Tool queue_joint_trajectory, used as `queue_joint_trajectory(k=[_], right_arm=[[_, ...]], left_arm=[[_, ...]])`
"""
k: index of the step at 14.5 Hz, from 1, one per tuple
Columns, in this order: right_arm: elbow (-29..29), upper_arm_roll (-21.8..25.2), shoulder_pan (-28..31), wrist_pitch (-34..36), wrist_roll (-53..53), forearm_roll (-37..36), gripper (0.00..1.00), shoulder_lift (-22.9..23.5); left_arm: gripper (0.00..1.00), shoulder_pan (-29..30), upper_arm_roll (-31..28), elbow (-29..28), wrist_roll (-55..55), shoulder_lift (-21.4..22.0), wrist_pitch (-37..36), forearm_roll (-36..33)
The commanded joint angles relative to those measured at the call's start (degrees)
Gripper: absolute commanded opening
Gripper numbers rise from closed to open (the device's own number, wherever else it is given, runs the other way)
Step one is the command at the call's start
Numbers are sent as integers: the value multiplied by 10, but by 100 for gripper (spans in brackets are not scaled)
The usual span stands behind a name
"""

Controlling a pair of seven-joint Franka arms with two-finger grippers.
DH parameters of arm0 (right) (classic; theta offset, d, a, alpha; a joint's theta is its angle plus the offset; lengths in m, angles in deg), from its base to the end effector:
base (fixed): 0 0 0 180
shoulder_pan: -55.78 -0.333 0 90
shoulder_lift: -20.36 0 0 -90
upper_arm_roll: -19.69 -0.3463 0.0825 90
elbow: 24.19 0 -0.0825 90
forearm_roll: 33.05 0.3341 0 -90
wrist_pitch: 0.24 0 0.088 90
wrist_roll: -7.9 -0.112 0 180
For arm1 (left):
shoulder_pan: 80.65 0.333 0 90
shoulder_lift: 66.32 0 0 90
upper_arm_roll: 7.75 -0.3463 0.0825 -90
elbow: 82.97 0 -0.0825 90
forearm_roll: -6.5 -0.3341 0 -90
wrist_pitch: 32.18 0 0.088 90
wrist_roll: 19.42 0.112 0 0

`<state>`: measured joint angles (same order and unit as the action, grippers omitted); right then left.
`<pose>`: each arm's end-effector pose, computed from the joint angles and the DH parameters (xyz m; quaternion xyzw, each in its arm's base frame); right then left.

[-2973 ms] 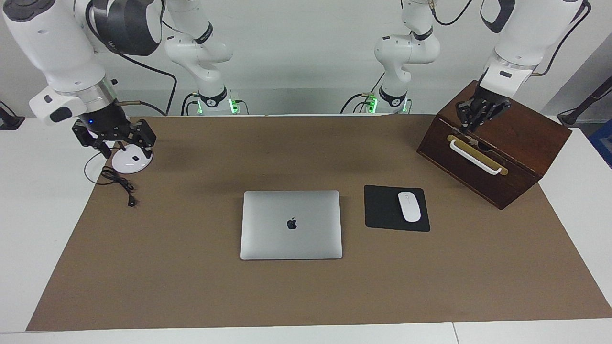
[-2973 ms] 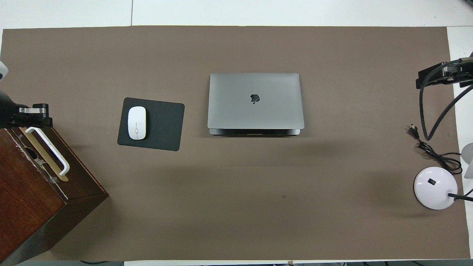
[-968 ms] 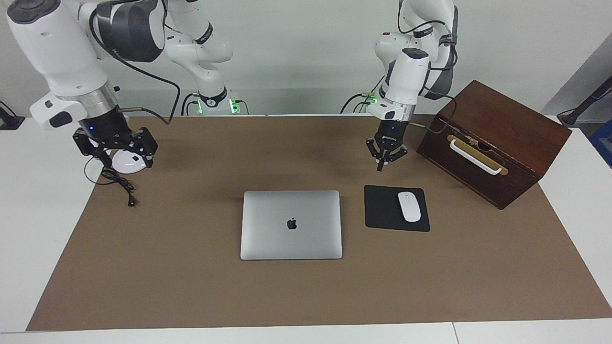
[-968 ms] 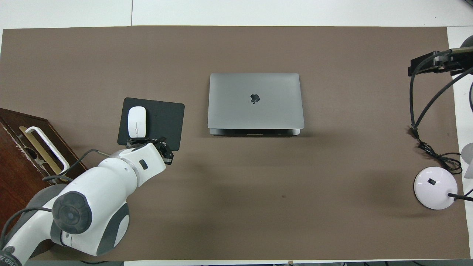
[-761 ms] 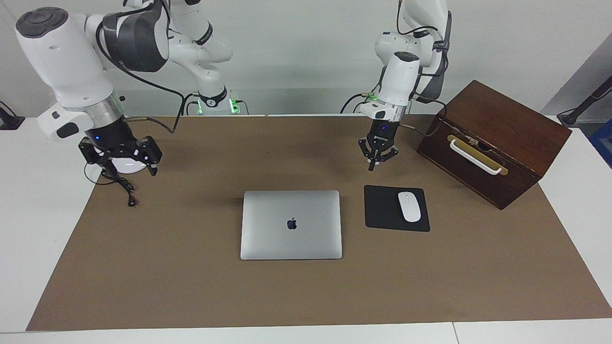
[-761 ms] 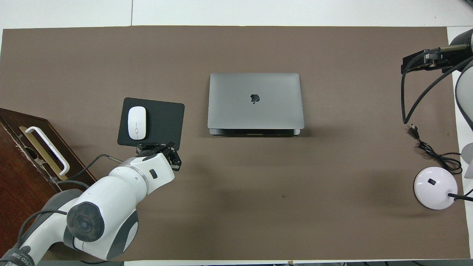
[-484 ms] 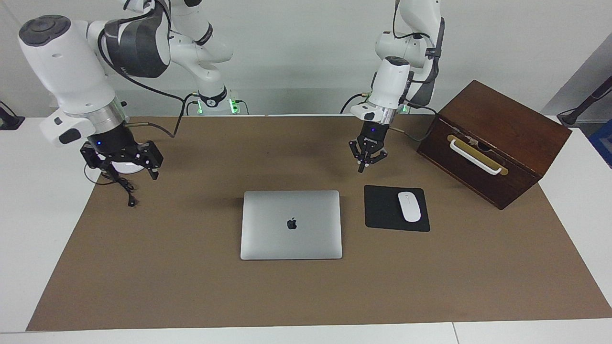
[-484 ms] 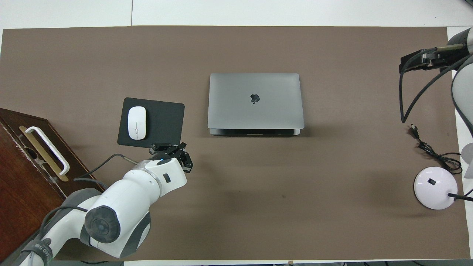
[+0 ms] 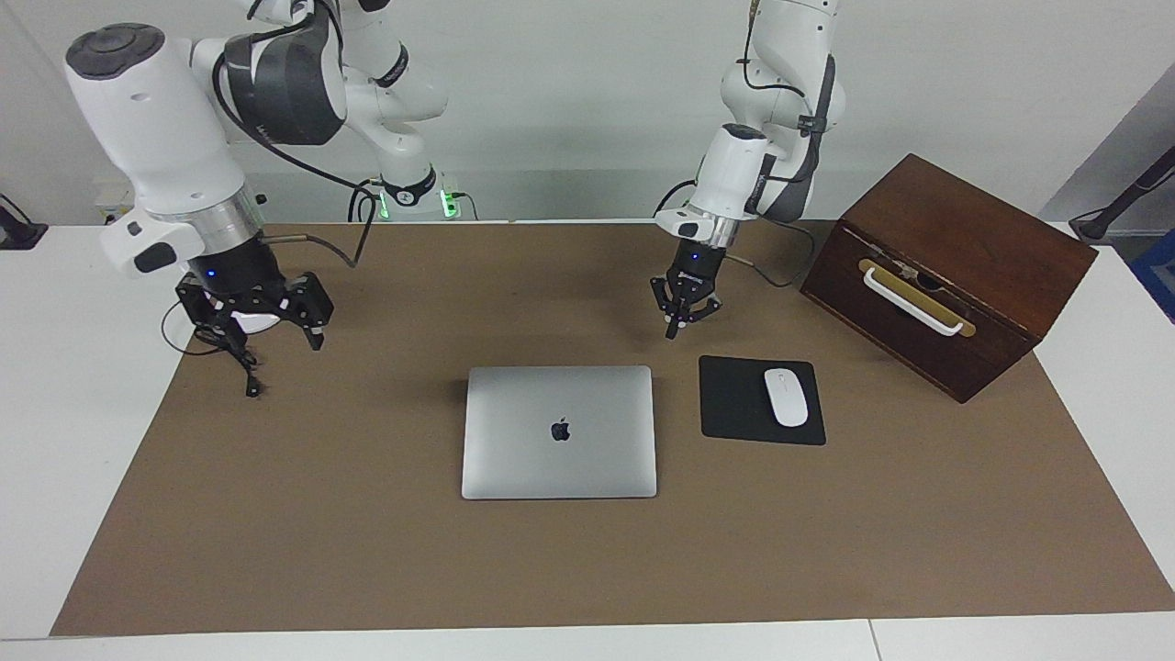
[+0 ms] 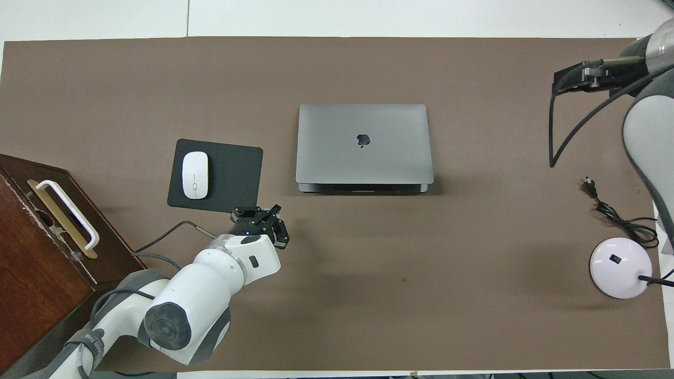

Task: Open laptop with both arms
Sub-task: 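Brace the laptop base with the left gripper while the right gripper reaches the lid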

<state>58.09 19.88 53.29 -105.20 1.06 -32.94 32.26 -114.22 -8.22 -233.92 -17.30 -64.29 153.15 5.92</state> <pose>0.5983 0.0244 0.6192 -0.9948 0.0395 -0.0936 0.0081 0.3770 -0.2469 0.4005 0.9039 -0.2921 0.3013 0.0825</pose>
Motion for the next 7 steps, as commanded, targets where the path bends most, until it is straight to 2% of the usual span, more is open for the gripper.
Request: queue_joint_trajectory(k=[1,3,5,7], right_arm=[[-2,-28,2,-21,-72,10,100,0],[2,-41,2,-43,-120,24,100,1],[14,-43,2,-70,-176,77,100,1],[23,-43,-24,-89,-231,91,100,1]], left_arm=[[0,-14,-9,-4,6,-60,95,-7],[0,-14,-9,-1,4,-100,152,-7],[0,-14,-9,3,3,-111,154,-7],[0,-14,-9,11,-2,-113,154,-7]])
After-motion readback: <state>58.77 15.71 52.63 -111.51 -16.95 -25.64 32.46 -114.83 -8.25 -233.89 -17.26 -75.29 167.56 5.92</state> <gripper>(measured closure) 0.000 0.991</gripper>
